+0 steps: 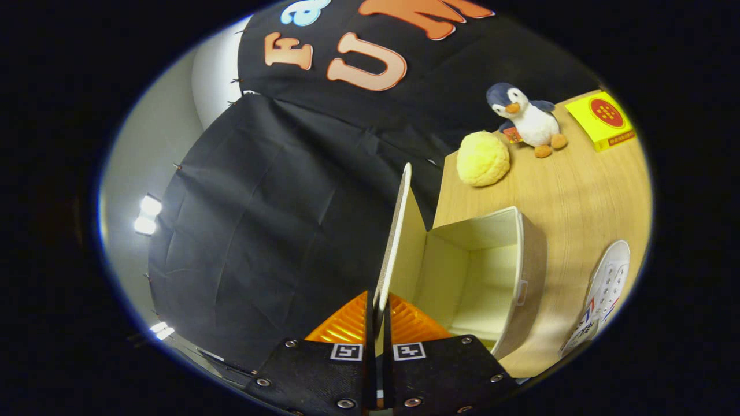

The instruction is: Open the storage box then place both shoes into the box .Put the left shoe in first, then the right shoe, with the right side of both shoes facing outward in a uniform manner.

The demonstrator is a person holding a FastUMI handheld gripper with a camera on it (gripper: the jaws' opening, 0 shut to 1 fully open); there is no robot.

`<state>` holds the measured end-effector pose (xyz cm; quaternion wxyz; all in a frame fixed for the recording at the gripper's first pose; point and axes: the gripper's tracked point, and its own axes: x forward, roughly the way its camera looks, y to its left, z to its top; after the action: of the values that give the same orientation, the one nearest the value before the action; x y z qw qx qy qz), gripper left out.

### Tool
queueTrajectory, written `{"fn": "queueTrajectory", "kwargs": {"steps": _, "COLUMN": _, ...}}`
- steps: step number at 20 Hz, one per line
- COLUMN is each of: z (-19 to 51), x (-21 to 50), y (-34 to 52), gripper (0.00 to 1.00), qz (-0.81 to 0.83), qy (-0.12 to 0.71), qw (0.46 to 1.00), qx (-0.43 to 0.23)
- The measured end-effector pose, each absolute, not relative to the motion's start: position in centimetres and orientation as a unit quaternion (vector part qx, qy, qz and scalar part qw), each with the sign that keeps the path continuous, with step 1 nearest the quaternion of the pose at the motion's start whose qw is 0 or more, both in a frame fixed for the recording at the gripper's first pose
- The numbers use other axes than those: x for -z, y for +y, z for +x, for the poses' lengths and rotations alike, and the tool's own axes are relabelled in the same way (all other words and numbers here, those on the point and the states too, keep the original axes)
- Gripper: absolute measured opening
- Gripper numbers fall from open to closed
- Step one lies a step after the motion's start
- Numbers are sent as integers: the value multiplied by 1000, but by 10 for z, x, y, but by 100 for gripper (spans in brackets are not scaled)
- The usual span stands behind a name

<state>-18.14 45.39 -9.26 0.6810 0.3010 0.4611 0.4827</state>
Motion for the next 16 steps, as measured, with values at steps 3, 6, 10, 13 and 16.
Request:
{"fn": "queueTrajectory", "kwargs": {"steps": 3, "z": -186, "x": 92, "y": 479, "gripper": 7, "qz": 283, "qy": 463, "qw": 682, "qx": -491}}
{"fn": "queueTrajectory", "kwargs": {"steps": 6, "z": -197, "x": 82, "y": 510, "gripper": 6, "qz": 283, "qy": 463, "qw": 671, "qx": -505}}
{"fn": "queueTrajectory", "kwargs": {"steps": 10, "z": -211, "x": 74, "y": 553, "gripper": 8, "qz": 275, "qy": 468, "qw": 661, "qx": -517}}
{"fn": "queueTrajectory", "kwargs": {"steps": 13, "z": -224, "x": 75, "y": 585, "gripper": 10, "qz": 256, "qy": 476, "qw": 654, "qx": -529}}
{"fn": "queueTrajectory", "kwargs": {"steps": 16, "z": -234, "x": 79, "y": 607, "gripper": 13, "qz": 240, "qy": 481, "qw": 653, "qx": -534}}
